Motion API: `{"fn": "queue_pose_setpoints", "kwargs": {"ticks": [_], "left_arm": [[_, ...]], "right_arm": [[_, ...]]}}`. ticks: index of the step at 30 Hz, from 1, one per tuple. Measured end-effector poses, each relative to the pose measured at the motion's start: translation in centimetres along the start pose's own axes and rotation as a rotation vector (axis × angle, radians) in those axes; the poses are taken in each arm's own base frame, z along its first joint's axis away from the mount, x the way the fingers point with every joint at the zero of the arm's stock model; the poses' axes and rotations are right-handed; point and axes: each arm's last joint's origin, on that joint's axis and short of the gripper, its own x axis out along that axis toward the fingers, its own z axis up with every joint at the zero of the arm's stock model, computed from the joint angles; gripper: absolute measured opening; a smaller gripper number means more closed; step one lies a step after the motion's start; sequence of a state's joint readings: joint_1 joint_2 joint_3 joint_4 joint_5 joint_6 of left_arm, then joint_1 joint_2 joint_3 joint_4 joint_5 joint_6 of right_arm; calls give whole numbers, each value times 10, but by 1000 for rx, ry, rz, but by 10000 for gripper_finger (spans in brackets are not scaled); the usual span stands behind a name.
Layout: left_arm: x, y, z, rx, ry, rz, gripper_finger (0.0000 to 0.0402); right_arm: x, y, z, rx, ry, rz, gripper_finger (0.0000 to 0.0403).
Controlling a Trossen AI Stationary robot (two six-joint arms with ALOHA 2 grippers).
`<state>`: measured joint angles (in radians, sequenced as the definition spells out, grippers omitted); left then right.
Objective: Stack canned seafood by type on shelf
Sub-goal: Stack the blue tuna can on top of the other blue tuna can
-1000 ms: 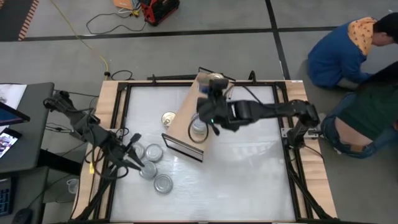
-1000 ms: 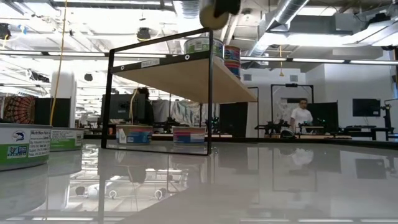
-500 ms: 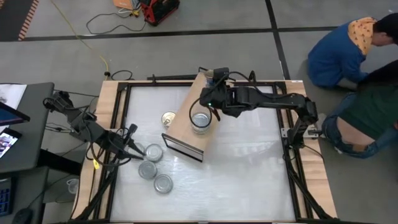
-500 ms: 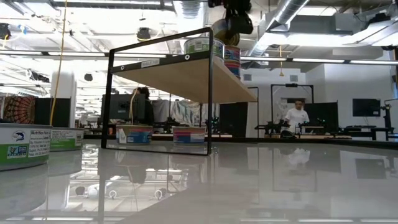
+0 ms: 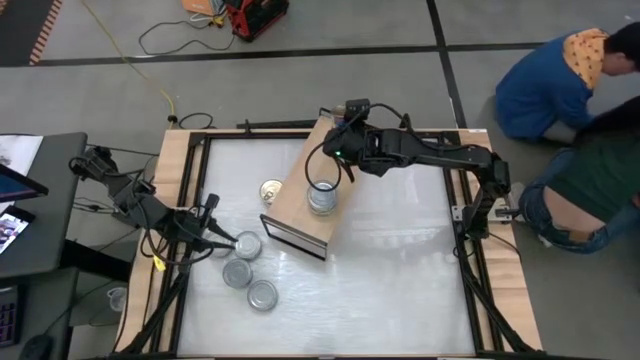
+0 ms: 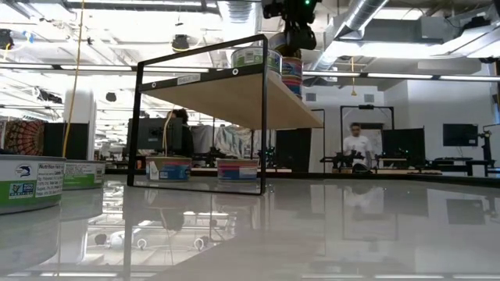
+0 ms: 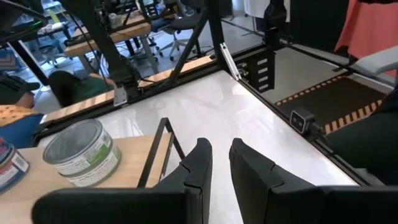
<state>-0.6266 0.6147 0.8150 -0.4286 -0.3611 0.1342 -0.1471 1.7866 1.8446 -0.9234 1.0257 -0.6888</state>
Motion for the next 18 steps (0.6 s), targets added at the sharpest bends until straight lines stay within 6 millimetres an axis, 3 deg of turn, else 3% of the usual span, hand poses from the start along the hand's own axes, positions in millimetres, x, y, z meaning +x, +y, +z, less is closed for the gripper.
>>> {"fn": "queue_pose_setpoints", "kwargs": {"ticks": [8,18], "left_arm": [[0,0,0,0,0,1,49],[0,0,0,-2,1,4,49]], "right_arm": [[-3,5,3,-6,-63,80,268],[-13,8,6,-41,-49,32,311]]}}
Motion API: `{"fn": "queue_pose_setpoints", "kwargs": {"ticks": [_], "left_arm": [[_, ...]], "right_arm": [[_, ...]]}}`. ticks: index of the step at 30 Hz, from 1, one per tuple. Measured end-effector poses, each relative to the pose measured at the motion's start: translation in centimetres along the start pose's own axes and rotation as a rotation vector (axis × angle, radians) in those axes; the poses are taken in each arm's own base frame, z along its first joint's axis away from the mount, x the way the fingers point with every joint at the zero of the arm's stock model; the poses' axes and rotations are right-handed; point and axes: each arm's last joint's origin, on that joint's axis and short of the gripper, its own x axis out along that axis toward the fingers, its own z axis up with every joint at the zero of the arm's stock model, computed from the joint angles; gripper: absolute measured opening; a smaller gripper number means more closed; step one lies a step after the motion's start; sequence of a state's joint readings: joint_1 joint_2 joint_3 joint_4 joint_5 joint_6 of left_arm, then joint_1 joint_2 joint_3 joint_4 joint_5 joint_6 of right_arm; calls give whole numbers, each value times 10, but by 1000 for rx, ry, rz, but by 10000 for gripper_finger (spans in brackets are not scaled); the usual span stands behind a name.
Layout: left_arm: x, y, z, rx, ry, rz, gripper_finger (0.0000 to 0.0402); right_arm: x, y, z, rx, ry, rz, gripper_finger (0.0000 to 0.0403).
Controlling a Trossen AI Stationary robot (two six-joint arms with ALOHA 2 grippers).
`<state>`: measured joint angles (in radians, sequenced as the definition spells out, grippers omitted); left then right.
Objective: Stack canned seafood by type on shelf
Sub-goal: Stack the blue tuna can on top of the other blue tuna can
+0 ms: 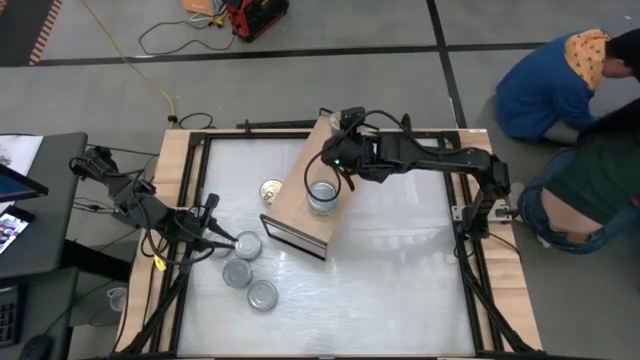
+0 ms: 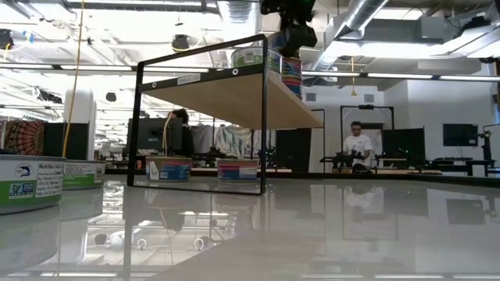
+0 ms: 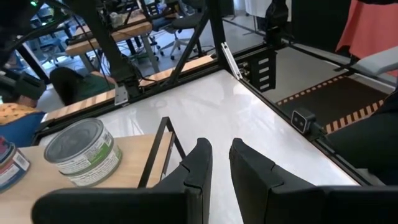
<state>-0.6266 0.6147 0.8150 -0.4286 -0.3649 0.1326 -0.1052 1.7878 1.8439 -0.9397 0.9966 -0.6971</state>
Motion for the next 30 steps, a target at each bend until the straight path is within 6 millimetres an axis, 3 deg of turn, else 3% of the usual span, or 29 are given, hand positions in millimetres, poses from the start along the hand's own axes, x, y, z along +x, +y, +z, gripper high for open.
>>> {"fn": "queue_pose_setpoints", "kwargs": {"ticks": [8,30], "left_arm": [[0,-1,-1,-29,5,-22,49],[0,-1,-1,-48,7,-22,49]], "right_arm": [[-10,1,4,-43,-14,-19,311],[-9,4,-7,-22,14,56,300]]}}
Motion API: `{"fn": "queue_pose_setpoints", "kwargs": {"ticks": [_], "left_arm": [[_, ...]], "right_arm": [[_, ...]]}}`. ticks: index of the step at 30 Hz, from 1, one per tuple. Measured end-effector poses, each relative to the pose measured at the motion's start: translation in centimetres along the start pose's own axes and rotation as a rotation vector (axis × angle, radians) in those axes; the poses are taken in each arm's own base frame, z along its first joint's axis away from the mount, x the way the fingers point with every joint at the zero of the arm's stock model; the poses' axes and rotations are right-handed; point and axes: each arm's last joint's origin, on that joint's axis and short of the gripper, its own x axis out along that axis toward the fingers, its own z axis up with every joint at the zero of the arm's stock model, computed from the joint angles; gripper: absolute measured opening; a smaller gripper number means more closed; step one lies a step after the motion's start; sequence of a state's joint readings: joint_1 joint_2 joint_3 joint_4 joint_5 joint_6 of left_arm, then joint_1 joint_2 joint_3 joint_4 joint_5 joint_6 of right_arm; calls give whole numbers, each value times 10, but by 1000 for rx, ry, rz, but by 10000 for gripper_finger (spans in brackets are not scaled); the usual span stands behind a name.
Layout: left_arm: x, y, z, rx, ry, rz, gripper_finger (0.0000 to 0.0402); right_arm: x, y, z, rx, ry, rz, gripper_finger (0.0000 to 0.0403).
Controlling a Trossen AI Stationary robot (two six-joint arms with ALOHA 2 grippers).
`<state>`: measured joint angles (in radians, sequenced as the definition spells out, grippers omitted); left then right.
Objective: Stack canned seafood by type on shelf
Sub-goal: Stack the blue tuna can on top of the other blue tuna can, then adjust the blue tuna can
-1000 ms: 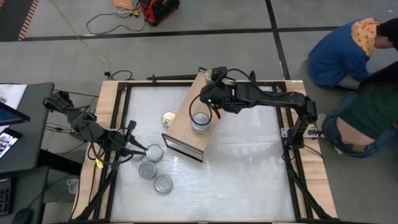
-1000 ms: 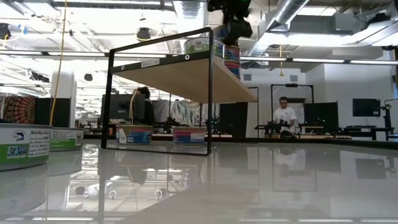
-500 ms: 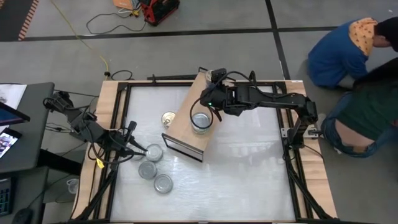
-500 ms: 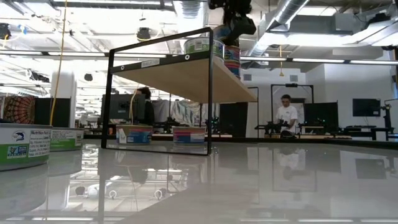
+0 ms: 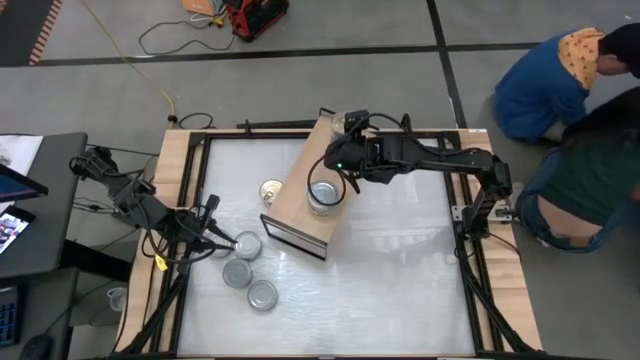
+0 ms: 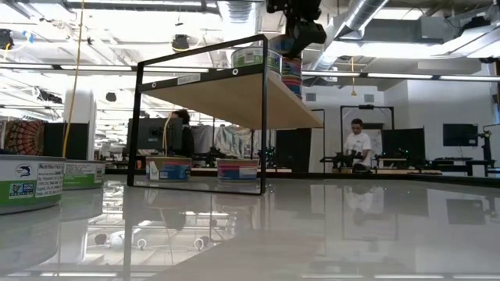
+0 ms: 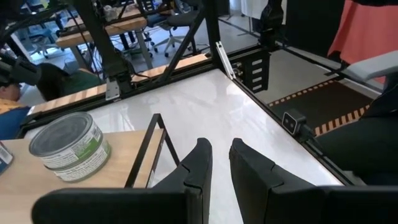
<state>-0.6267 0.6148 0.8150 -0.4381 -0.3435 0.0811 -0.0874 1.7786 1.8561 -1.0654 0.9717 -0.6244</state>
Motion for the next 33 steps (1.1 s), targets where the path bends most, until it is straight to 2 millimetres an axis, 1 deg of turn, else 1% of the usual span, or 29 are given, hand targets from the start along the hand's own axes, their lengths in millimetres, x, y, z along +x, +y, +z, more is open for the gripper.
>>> {"fn": "queue_pose_setpoints", "kwargs": {"ticks": [3,6,8,12,15,17,20,24,27,30,33], "left_arm": [[0,0,0,-7,2,0,49],[0,0,0,0,2,0,49],[0,0,0,1,1,0,49],[0,0,-1,2,5,-5,49],[0,-2,-3,6,29,-70,49],[0,-4,-5,9,48,-122,49],[-1,-5,-8,14,74,-165,49],[1,-7,-12,-13,124,-192,49],[5,-7,-16,-71,180,-148,49],[10,-6,-19,-110,213,-30,49],[11,-6,-19,-127,219,8,49]], "right_arm": [[-7,2,4,-11,-28,2,299],[-5,-1,3,11,-33,5,299],[-2,-5,-1,15,-15,7,299],[-7,-10,-2,46,-37,2,299],[-20,-8,3,105,-81,14,299],[-34,-5,6,131,-120,13,299],[-58,-2,9,228,-198,41,299],[-80,12,11,424,-269,209,299],[-90,25,9,568,-247,363,299],[-92,50,7,608,-189,410,299],[-93,75,4,636,-158,436,299]]}}
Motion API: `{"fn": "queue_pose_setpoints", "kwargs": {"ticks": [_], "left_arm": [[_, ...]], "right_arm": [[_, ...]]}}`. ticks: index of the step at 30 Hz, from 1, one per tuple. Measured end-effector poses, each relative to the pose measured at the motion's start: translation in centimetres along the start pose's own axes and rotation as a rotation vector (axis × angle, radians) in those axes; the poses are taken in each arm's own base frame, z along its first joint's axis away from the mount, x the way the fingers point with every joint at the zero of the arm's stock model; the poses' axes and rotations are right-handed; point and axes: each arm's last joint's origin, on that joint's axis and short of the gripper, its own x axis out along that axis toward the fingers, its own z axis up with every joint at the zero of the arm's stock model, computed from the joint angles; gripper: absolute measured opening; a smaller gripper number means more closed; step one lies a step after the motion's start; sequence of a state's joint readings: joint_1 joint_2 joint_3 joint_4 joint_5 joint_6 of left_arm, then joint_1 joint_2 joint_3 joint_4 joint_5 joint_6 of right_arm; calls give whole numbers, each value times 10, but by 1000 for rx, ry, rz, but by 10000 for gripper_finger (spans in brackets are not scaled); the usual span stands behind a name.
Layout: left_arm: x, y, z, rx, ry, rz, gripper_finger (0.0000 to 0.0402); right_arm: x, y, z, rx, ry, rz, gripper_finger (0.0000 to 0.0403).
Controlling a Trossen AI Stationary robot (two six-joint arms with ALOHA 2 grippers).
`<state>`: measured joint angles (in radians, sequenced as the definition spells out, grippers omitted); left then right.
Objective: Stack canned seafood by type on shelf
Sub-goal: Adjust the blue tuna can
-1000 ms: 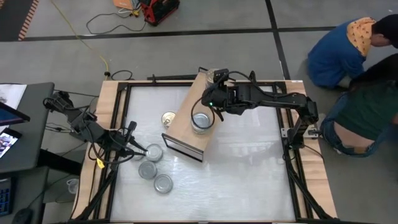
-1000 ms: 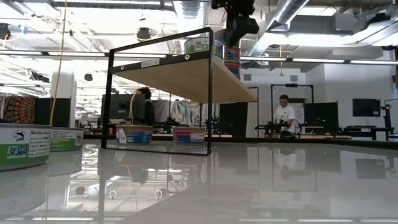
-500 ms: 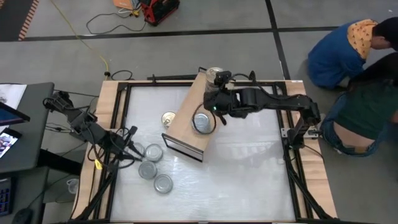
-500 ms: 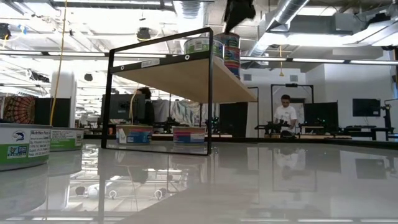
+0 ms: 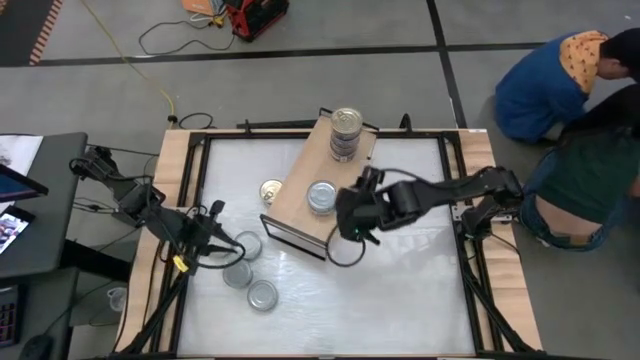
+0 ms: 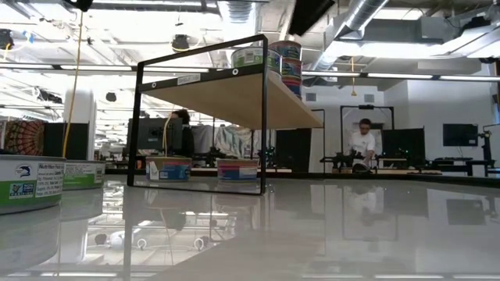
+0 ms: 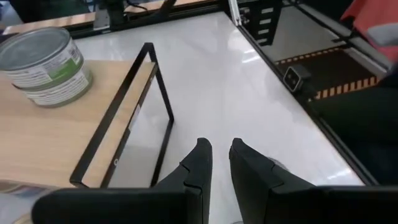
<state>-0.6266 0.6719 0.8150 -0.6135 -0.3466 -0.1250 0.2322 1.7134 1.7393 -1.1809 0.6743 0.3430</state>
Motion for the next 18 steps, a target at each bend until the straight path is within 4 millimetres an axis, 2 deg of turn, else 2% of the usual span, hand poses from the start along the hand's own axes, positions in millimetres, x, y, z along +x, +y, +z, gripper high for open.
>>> {"fn": "queue_pose_setpoints", "kwargs": {"ticks": [5,11,15,18], "left_arm": [[-2,1,1,-21,-14,26,49],[-2,4,2,-22,-33,115,49],[-1,3,6,-10,-68,103,49],[-1,3,7,7,-78,104,49]], "right_arm": [[-4,19,-29,129,-63,59,295],[7,52,-68,230,-133,105,295],[33,67,-98,285,-121,87,294],[54,71,-118,334,-138,61,294]]}}
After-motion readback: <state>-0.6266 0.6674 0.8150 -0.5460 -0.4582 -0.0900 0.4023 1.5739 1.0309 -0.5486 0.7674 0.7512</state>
